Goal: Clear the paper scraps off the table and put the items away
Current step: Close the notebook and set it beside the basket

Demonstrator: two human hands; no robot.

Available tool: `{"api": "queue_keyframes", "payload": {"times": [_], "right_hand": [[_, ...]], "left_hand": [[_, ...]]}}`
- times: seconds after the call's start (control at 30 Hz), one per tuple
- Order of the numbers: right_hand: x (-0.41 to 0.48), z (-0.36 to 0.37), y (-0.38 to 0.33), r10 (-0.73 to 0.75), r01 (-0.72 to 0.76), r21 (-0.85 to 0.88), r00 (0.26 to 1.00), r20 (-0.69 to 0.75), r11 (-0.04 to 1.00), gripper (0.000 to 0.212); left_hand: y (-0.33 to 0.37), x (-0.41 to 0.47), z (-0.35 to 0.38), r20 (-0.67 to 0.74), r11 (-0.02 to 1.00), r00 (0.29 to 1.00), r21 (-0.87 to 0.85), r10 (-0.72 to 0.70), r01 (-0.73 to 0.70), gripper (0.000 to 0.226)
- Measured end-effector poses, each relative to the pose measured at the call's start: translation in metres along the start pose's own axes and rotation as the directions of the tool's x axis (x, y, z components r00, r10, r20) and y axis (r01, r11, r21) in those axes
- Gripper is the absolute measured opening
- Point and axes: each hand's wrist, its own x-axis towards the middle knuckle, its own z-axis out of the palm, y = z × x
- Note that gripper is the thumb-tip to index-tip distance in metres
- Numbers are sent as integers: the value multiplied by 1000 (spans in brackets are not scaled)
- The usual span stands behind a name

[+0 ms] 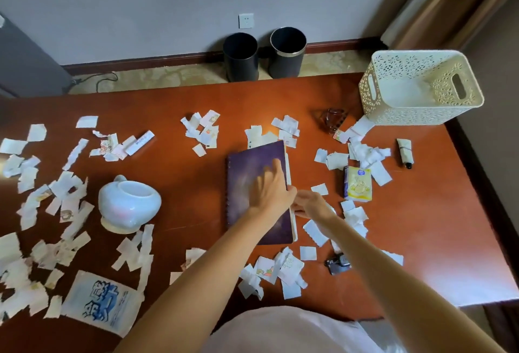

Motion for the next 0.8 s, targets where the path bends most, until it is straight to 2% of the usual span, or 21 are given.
{"api": "queue_keyframes", "payload": {"times": [0.13, 0.2, 0.3, 0.4, 0.47, 0.57, 0.67, 0.73, 0.8], "right_hand": [[1, -3, 8, 77, -81, 214, 997, 27, 973, 27], [0, -2, 6, 102, -105, 263, 994, 27, 959, 24], [0, 2, 4, 88, -89, 120, 996, 12, 989, 15], [3, 8, 1, 11, -26, -192, 997, -78, 981, 21], [2, 13, -3, -8, -36, -289, 989, -151, 957, 30], [0, 23, -6, -32, -30, -315, 981, -190, 949, 40], [-4, 30, -7, -64, -12, -382, 981, -186, 924, 41], [-4, 33, -7, -76, -2, -403, 981, -177, 915, 40], [-5, 36, -8, -66, -6, -399, 984, -168, 917, 40]], "left_hand": [[13, 14, 15, 59, 998, 998, 56, 21, -24, 47], [12, 18, 20, 71, 999, 997, 49, 17, -20, 42], [-2, 22, 25, 63, 999, 997, -6, -51, 52, 36], [-29, 21, 25, 0, 981, 984, -80, -179, 178, 37], [-50, 14, 24, -21, 942, 951, -149, -308, 301, 43], [-76, 3, 30, 39, 825, 890, -358, -453, 436, 44], [-92, -3, 35, 147, 630, 830, -584, -538, 512, 46], [-100, -5, 34, 228, 515, 794, -654, -564, 554, 43], [-107, -6, 32, 297, 424, 793, -717, -532, 553, 31]]}}
